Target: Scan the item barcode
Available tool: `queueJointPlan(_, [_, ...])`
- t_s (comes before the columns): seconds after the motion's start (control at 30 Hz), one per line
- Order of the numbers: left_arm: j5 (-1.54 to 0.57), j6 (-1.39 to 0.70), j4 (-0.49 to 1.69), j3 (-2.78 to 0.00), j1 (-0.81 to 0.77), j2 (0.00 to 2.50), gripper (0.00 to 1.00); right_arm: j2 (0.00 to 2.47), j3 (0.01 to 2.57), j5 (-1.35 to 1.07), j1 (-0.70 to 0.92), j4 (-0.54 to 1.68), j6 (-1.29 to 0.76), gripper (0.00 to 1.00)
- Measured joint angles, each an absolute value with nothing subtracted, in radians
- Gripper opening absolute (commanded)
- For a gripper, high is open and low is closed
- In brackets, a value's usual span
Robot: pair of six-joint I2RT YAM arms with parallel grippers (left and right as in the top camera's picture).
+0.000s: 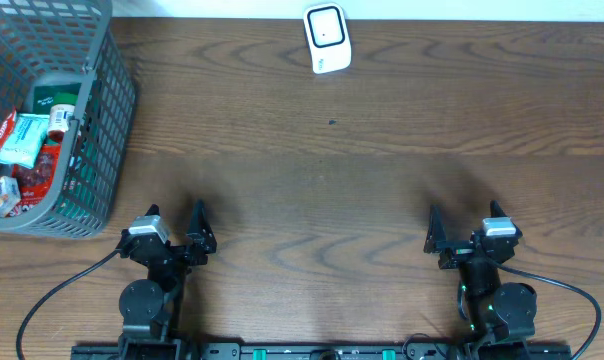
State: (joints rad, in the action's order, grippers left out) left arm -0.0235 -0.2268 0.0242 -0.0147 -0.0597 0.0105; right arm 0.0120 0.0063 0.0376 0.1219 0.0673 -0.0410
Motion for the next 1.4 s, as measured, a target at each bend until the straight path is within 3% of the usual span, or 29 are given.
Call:
queueJointPlan(0.47, [-0.03,-0.227,0.02,-0.017,-0.06,0.01,0.84,0.012,0.006,0.038,0.122,0.067,-0.041,0.99])
queueJointPlan(0.7, [-0.092,-0.227,0.143,-0.127,-0.06,0.011,0.84,0.012,0.006,0.038,0.122,0.067,-0.041,0.99])
queueJointPlan(1.07, [-0.134,-0.227,0.437,-0.583,-0.06,0.153,0.85,0.012,0.006,0.038,0.122,0.068,-0.041,0.99])
queueJointPlan(1.4, [-0.189,-0.215,0.831,-1.303,-0.06,0.677,0.84,0.012,0.006,0.037,0.122,0.068,-0.041,0.99])
